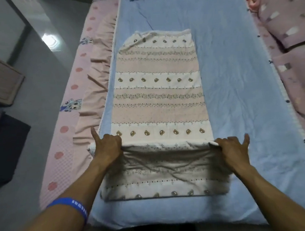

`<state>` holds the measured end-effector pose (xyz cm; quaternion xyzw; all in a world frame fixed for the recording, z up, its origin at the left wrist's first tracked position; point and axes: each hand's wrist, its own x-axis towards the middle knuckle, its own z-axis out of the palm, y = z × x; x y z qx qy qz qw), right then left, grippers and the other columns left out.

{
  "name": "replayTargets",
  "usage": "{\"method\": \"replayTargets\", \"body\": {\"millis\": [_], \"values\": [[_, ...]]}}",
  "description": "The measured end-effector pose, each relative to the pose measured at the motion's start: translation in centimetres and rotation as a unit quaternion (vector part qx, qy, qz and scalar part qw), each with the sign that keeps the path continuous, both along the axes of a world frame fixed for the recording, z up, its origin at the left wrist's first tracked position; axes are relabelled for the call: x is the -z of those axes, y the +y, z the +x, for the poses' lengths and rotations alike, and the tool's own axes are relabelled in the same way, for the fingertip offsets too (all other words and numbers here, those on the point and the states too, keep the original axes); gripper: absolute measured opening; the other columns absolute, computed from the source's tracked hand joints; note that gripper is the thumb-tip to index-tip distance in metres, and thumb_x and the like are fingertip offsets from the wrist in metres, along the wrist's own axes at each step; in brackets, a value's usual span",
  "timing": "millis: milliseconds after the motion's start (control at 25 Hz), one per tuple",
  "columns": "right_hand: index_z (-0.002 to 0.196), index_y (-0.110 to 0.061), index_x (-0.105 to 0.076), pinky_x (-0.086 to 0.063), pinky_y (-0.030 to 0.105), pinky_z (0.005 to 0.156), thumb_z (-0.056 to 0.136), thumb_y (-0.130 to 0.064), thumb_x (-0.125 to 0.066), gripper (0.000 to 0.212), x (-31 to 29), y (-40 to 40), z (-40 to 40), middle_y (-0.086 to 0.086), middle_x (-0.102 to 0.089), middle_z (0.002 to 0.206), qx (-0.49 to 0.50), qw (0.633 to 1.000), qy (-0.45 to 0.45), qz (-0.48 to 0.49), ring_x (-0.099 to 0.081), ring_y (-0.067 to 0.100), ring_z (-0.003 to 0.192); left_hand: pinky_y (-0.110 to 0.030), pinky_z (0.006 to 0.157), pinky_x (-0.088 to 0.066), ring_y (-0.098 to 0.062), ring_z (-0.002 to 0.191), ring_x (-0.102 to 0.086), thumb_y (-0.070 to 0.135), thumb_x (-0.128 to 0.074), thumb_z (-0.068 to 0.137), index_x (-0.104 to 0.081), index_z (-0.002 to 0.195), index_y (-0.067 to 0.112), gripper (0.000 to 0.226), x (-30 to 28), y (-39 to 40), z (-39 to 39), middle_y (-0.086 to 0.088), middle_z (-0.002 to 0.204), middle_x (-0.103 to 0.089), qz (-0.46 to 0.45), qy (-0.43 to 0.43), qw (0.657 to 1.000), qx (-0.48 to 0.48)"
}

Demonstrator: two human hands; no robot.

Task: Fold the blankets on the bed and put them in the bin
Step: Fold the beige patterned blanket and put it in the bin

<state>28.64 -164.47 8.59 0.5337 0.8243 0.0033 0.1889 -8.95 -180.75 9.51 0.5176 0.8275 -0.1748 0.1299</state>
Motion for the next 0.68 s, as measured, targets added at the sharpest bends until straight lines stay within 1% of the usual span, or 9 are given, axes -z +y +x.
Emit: {"method": "replayTargets", "body": {"millis": [80, 160, 200, 280, 320, 400, 440, 560, 680], "values": [[0.11, -0.034, -0.067, 0.021, 0.052, 0.11, 0.095, -0.005, -0.044, 0.04, 3.6, 3.8, -1.7, -0.005, -0.058, 0.082, 0.001, 1.0, 0.016, 0.008, -0.053, 0.024, 0.112, -0.065, 0.108, 0.014, -0.022, 0.106, -0.057, 0.019, -0.051, 0.088, -0.067, 0.09, 0.02, 0.016, 4.4, 2.9, -2.7, 0.0, 0.088, -0.068, 0.006, -0.03, 1.0, 0.006], [0.103, -0.031, -0.069, 0.016, 0.053, 0.112, 0.096, -0.006, -0.044, 0.036, 7.8, 7.5, -3.1, -0.005, -0.053, 0.075, 0.005, 1.0, 0.029, 0.007, -0.054, 0.025, 0.104, -0.066, 0.108, 0.011, -0.021, 0.096, -0.059, 0.022, -0.059, 0.084, -0.067, 0.077, 0.019, 0.012, 8.5, 4.9, -5.0, 0.003, 0.074, -0.066, 0.024, -0.05, 0.998, 0.008], [0.099, -0.029, -0.068, 0.013, 0.054, 0.113, 0.096, -0.005, -0.044, 0.034, 10.4, 9.2, -3.6, -0.005, -0.053, 0.074, 0.008, 0.999, 0.033, -0.001, -0.053, 0.025, 0.103, -0.069, 0.108, 0.003, -0.022, 0.088, -0.06, 0.021, -0.059, 0.083, -0.065, 0.069, 0.017, 0.016, 10.9, 6.0, -6.0, 0.003, 0.065, -0.063, 0.05, -0.051, 0.997, 0.028], [0.096, -0.027, -0.065, 0.005, 0.059, 0.115, 0.093, -0.001, -0.043, 0.035, 15.0, 11.8, -4.1, -0.003, -0.058, 0.08, 0.02, 0.999, 0.031, -0.023, -0.051, 0.028, 0.106, -0.07, 0.101, -0.023, -0.027, 0.072, -0.062, 0.02, -0.053, 0.08, -0.062, 0.061, 0.012, 0.022, 15.0, 8.5, -7.5, -0.001, 0.054, -0.058, 0.098, -0.053, 0.992, 0.065], [0.1, -0.027, -0.064, 0.003, 0.059, 0.115, 0.092, 0.0, -0.042, 0.036, 16.6, 12.7, -4.0, -0.001, -0.062, 0.089, 0.032, 0.998, 0.028, -0.046, -0.05, 0.03, 0.11, -0.068, 0.1, -0.023, -0.027, 0.072, -0.061, 0.023, -0.05, 0.081, -0.062, 0.064, 0.012, 0.023, 16.2, 9.3, -8.0, -0.001, 0.054, -0.057, 0.081, -0.059, 0.993, 0.057], [0.106, -0.027, -0.062, 0.001, 0.058, 0.114, 0.095, -0.008, -0.043, 0.029, 18.3, 13.8, -3.8, 0.003, -0.065, 0.101, 0.055, 0.995, 0.038, -0.079, -0.048, 0.033, 0.114, -0.071, 0.105, -0.004, -0.024, 0.083, -0.059, 0.03, -0.052, 0.084, -0.061, 0.071, 0.02, 0.019, 17.8, 10.1, -8.5, 0.005, 0.058, -0.054, 0.019, -0.051, 0.998, 0.019], [0.105, -0.026, -0.063, -0.001, 0.058, 0.114, 0.095, -0.014, -0.044, 0.024, 18.8, 14.2, -3.6, 0.003, -0.065, 0.1, 0.056, 0.994, 0.048, -0.08, -0.049, 0.033, 0.113, -0.072, 0.106, 0.002, -0.023, 0.089, -0.058, 0.032, -0.054, 0.084, -0.061, 0.072, 0.023, 0.017, 18.2, 10.2, -8.9, 0.007, 0.059, -0.054, 0.007, -0.039, 0.999, 0.013], [0.093, -0.021, -0.067, -0.01, 0.054, 0.113, 0.092, -0.015, -0.051, 0.017, 18.9, 14.3, -3.3, 0.004, -0.063, 0.09, 0.062, 0.992, 0.096, -0.05, -0.049, 0.032, 0.109, -0.07, 0.111, 0.001, -0.027, 0.09, -0.06, 0.03, -0.06, 0.084, -0.065, 0.071, 0.025, 0.015, 18.3, 10.0, -9.8, 0.007, 0.061, -0.056, 0.0, 0.002, 1.0, 0.002], [0.093, -0.021, -0.067, -0.015, 0.052, 0.111, 0.095, -0.016, -0.048, 0.02, 18.4, 14.6, -3.7, 0.003, -0.064, 0.093, 0.062, 0.991, 0.121, -0.017, -0.048, 0.03, 0.11, -0.063, 0.113, 0.0, -0.025, 0.082, -0.061, 0.032, -0.064, 0.082, -0.064, 0.068, 0.027, 0.015, 18.0, 10.0, -9.7, 0.007, 0.057, -0.053, 0.021, 0.031, 0.999, -0.015]]}}
